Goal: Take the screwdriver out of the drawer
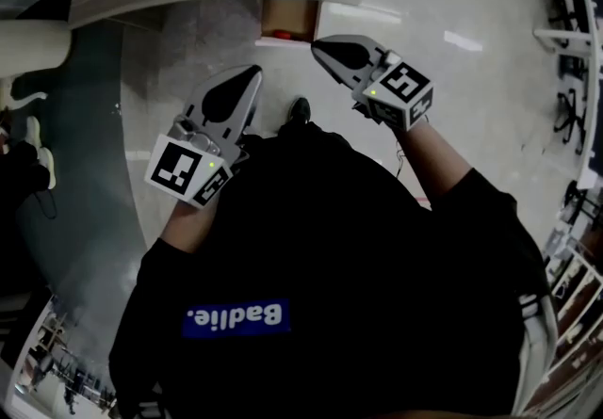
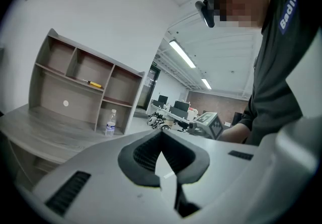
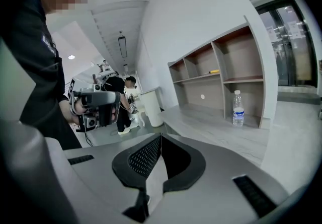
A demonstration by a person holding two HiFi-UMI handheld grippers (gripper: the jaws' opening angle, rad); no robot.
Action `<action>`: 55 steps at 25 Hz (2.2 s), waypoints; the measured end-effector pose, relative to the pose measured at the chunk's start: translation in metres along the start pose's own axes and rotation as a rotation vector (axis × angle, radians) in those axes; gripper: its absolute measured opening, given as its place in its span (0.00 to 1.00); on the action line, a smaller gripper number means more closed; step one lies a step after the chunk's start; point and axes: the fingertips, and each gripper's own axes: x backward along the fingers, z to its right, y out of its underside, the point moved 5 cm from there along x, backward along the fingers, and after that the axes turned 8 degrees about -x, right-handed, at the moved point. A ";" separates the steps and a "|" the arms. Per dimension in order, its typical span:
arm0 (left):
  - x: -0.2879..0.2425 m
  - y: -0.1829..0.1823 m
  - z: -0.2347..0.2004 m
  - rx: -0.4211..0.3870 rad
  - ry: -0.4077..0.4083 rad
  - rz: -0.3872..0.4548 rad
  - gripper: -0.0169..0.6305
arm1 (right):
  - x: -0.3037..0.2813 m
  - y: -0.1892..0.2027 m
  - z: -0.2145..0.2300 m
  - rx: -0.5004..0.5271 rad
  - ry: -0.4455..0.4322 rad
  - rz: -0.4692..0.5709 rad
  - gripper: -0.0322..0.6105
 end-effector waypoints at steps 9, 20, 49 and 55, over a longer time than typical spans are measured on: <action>0.011 0.016 -0.046 0.032 0.034 -0.025 0.03 | -0.052 0.019 0.018 0.020 0.067 -0.105 0.10; 0.011 0.020 -0.077 0.048 0.084 -0.033 0.03 | -0.092 0.061 0.054 0.035 0.178 -0.291 0.10; -0.012 0.057 -0.106 0.121 -0.014 -0.062 0.03 | -0.171 0.201 0.161 0.221 0.184 -0.750 0.10; -0.013 0.069 -0.107 0.143 -0.027 -0.093 0.03 | -0.179 0.223 0.174 0.251 0.164 -0.836 0.11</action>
